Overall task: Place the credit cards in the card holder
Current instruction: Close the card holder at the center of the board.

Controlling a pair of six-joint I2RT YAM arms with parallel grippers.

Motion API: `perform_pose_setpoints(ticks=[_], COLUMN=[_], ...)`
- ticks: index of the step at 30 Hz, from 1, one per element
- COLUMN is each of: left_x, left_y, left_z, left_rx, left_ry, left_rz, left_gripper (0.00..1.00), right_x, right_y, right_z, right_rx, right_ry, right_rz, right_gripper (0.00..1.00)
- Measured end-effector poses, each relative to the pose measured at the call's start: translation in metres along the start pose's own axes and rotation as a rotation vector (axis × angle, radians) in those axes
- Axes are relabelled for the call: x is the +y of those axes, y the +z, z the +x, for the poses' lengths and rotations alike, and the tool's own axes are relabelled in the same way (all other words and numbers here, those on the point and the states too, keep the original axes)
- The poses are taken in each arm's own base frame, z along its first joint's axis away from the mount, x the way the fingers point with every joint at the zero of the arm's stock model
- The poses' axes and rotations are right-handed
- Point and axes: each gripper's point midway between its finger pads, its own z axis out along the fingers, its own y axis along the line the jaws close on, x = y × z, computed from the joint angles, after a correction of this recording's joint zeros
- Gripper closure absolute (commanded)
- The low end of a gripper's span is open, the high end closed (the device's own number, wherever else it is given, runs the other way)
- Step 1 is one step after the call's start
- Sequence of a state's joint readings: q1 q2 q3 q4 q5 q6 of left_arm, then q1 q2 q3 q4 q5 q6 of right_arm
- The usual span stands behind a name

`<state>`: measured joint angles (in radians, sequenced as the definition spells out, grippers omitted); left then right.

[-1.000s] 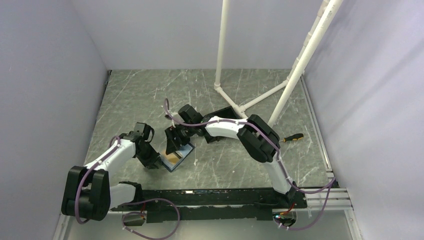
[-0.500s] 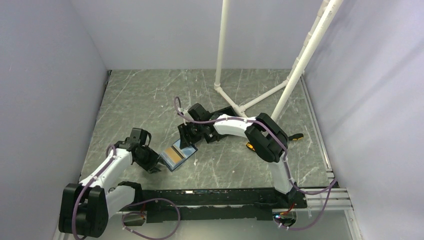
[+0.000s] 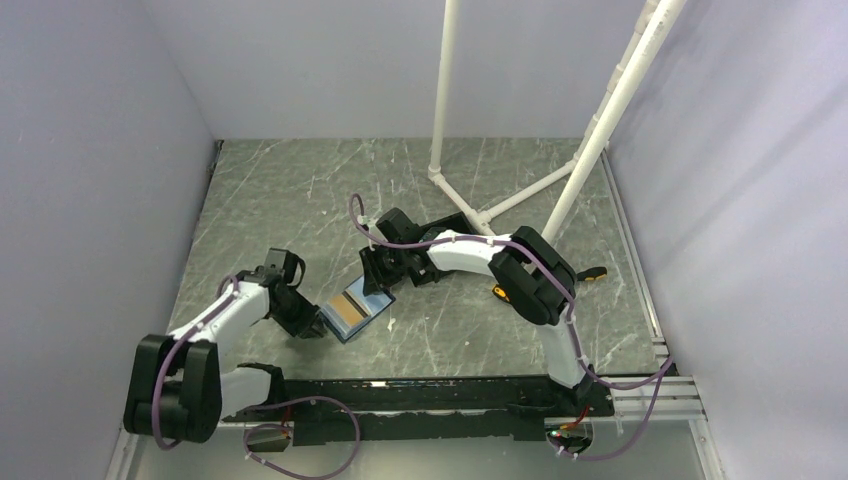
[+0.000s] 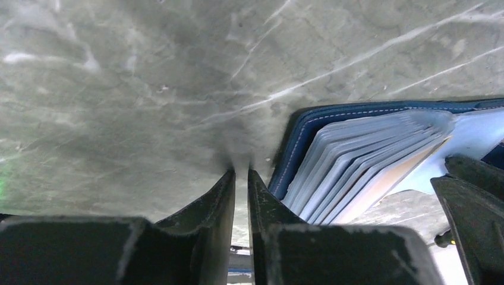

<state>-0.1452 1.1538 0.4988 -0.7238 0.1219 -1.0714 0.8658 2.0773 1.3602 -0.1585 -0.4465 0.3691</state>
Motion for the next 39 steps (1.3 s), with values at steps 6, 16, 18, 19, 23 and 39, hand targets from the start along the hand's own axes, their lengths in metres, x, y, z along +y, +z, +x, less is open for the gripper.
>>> perform_pose_setpoints(ticks=[6,16,18,19,23,39], left_x=[-0.019,-0.066,-0.082,-0.088,-0.106,-0.142], left_y=[0.004,-0.018,-0.026,-0.028,-0.028,-0.024], left_z=[0.005,-0.007,-0.012,-0.013,-0.016,-0.008], left_rx=[0.075,-0.065,-0.088,-0.091,-0.078,-0.004], left_ry=[0.058,0.162,0.183,0.191,0.221,0.320], left_rz=[0.060,0.406,0.481,0.503,0.558,0.615], left_gripper=[0.80,0.65,0.67,0.67,0.67,0.71], right_x=[0.001,0.003,0.004,0.005,0.006,-0.006], right_y=[0.002,0.007,0.008,0.008,0.008,-0.028], right_z=[-0.001,-0.003,-0.003,-0.002,-0.002,0.005], right_rx=[-0.004,-0.011,-0.010,-0.008,-0.004,0.061], right_ry=[0.007,0.035,0.046,0.052,0.069,0.078], right_rz=[-0.010,-0.042,-0.051,-0.060,-0.068,0.142], right_gripper=[0.72,0.72,0.72,0.72,0.72,0.50])
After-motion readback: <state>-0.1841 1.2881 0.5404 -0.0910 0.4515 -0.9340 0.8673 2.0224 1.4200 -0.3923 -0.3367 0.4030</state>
